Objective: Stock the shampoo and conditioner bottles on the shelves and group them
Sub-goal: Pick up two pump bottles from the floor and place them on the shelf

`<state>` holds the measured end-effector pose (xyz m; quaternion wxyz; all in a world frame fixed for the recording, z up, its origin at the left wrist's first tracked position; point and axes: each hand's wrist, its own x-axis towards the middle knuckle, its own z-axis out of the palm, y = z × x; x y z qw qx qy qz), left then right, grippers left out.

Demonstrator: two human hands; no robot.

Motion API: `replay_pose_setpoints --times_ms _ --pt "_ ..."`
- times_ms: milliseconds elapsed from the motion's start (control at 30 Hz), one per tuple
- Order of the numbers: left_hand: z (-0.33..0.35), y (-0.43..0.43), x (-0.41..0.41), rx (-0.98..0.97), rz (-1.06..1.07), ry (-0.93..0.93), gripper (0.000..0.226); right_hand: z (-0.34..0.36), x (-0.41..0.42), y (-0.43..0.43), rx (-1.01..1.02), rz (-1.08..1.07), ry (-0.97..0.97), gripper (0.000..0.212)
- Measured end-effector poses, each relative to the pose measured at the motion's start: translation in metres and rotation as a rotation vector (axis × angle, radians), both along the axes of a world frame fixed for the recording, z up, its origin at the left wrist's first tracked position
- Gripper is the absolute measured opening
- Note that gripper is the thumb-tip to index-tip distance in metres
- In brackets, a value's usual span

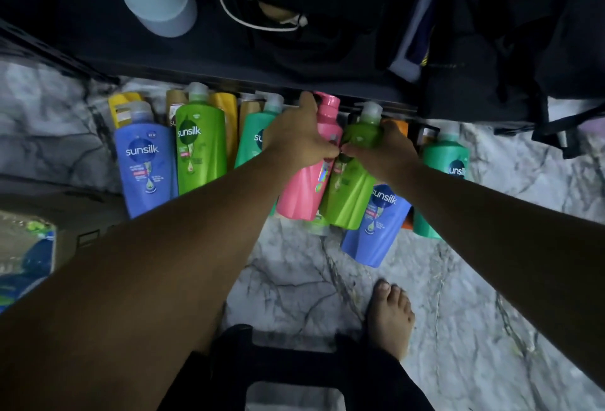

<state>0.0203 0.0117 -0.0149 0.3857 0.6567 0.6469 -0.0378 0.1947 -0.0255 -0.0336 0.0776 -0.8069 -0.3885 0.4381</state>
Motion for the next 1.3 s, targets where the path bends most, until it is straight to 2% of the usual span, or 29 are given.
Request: replay_pose_setpoints --times_ms 100,167,233,267,333,400,600,700,900,1033,1167,1300 --pt "0.014 -0.025 -0.012 0.062 0.082 -0.114 0.068 0.019 -0.001 -0.018 0.064 -0.080 0.097 0.069" --pt "0.023 -0.045 -0.024 0.117 0.047 -0.131 0.062 0.037 -0.004 -0.036 0.106 -0.034 0.116 0.061" --pt "0.033 -0.069 -0.038 0.127 0.023 -0.151 0.069 0.058 -0.009 -0.058 0.134 0.040 0.143 0.055" --pt "0.039 -0.082 -0.045 0.135 0.025 -0.174 0.074 0.065 -0.013 -0.073 0.147 0.071 0.158 0.056" --pt "0.047 -0.110 -0.060 0.168 0.031 -0.247 0.082 0.074 -0.020 -0.103 0.177 0.112 0.133 0.070" --pt "0.051 -0.140 -0.075 0.189 0.004 -0.319 0.083 0.075 -0.026 -0.134 0.207 0.152 0.122 0.074" --pt "0.040 -0.206 -0.111 0.172 -0.111 -0.321 0.071 0.064 -0.034 -0.203 0.296 0.569 0.096 0.079" --pt "0.028 -0.224 -0.122 0.171 -0.224 -0.275 0.068 0.051 -0.039 -0.229 0.279 0.667 0.090 0.079" --pt "0.010 -0.239 -0.136 0.113 -0.379 -0.235 0.077 0.041 -0.041 -0.247 0.224 0.623 0.107 0.078" --pt "0.004 -0.233 -0.137 -0.018 -0.324 -0.296 0.082 0.051 -0.036 -0.234 0.128 0.670 0.122 0.084" --pt "0.002 -0.229 -0.134 -0.091 -0.294 -0.340 0.081 0.054 -0.034 -0.219 0.105 0.793 0.098 0.078" --pt "0.014 -0.229 -0.133 -0.190 -0.177 -0.395 0.086 0.072 -0.037 -0.210 0.076 0.757 0.098 0.077"
